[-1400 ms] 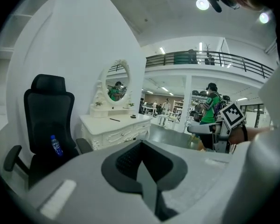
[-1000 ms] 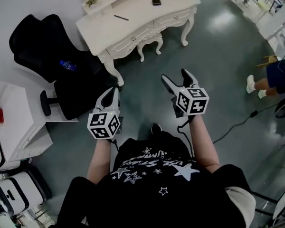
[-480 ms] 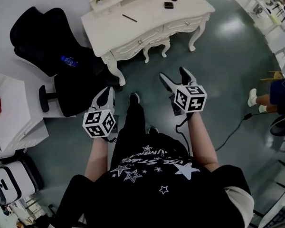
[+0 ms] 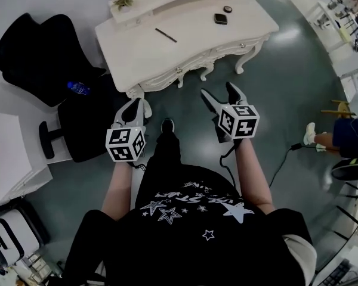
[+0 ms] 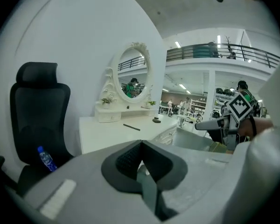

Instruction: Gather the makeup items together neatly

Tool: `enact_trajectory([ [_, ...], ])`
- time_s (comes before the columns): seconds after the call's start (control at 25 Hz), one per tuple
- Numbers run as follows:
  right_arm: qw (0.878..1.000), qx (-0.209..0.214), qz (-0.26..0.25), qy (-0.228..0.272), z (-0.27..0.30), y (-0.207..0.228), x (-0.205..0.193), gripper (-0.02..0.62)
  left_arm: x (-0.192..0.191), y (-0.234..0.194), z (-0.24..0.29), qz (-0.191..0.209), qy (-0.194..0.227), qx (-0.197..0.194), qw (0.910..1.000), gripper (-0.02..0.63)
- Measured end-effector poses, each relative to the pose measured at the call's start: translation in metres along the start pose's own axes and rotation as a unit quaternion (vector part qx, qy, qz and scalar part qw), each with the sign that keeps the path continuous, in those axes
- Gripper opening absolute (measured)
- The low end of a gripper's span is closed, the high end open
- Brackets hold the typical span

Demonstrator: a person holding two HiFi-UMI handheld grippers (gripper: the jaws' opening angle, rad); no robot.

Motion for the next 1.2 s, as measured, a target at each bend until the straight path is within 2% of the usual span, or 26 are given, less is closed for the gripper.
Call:
enact_trajectory([
  [0.12, 1.000, 0.004, -0.004, -0.014, 0.049, 0.000, 0.003, 0.422, 0.003, -0.018, 0.038, 0.011, -0.011, -0.014, 0.9998, 0.000],
  [0.28, 0.999, 0.014, 0.003, -0.042, 0.102, -0.008, 0.000, 0.417, -0.001, -0.045, 0.072, -0.002, -0.034, -0.022, 0.9992, 0.000],
  [0.4, 0.998, 0.021, 0.004, -0.064, 0.138, -0.009, 0.001, 0.380, -0.001, -0.065, 0.100, -0.001, -0.049, -0.029, 0.9984, 0.001],
  [0.52, 0.996, 0.025, -0.010, -0.087, 0.174, -0.009, 0.001, 0.360, -0.003, -0.085, 0.123, 0.002, -0.061, -0.030, 0.9977, 0.000],
  [0.84, 0.988, 0.035, -0.053, -0.138, 0.265, -0.006, -0.009, 0.334, -0.017, -0.126, 0.175, -0.022, -0.085, -0.027, 0.9957, 0.001],
  [1.2, 0.976, 0.049, -0.099, -0.189, 0.330, 0.001, -0.029, 0.257, -0.025, -0.152, 0.214, -0.029, -0.105, -0.035, 0.9935, 0.002],
])
Point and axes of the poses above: the fingertips, and each gripper's own axes: z forward along the fingers, y to its right, x out of its top, the point moved 3 cm from there along -z, backward along the fingers, and after that the axes turned 15 degrees about y, right-handed, at the moved point
